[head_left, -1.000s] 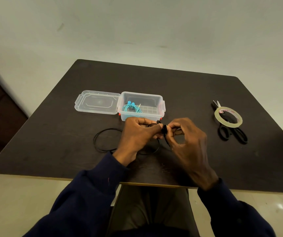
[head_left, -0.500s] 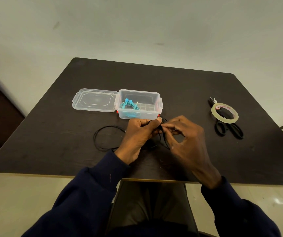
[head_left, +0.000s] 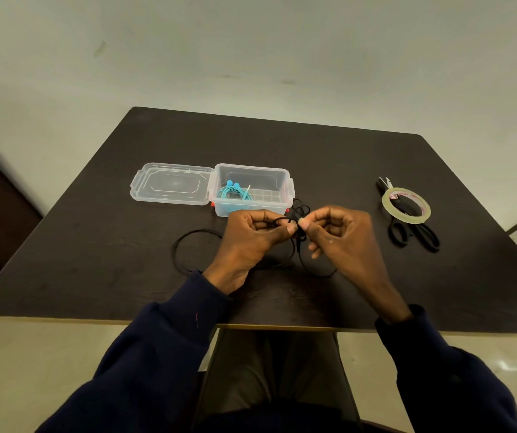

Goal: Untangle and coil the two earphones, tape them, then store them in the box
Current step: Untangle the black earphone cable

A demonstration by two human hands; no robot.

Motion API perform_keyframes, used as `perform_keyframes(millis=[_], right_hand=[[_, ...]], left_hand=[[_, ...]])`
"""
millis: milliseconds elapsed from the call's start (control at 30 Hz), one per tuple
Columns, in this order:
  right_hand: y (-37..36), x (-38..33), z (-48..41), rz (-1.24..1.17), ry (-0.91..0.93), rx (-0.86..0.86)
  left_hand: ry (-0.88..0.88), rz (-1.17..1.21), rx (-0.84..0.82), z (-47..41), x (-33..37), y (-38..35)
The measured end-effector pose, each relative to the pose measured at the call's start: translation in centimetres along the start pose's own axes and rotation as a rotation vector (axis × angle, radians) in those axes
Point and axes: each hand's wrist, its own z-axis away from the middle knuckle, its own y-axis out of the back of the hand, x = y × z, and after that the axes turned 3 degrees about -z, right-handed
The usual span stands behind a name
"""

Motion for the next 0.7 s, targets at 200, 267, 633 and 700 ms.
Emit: perform_keyframes(millis=[200, 267, 633, 700], right_hand=[[0.1, 0.4, -0.5, 0.058, -0.031, -0.027], [0.1, 0.7, -0.6, 0.055, -0.031, -0.015], [0.0, 0.9, 0.4, -0.03, 0.074, -0.06], [0.0, 1.0, 0.7, 0.017, 0.096, -0.075]], left_hand=[[0.09, 0.125, -0.019, 0.1, -0.2, -0.1], [0.12, 0.155, -0.028, 0.0, -0.2, 0.0], [0.256, 0.34, 0.035, -0.2, -0.3, -0.3], [0.237, 0.31, 0.044, -0.2, -0.3, -0.3]])
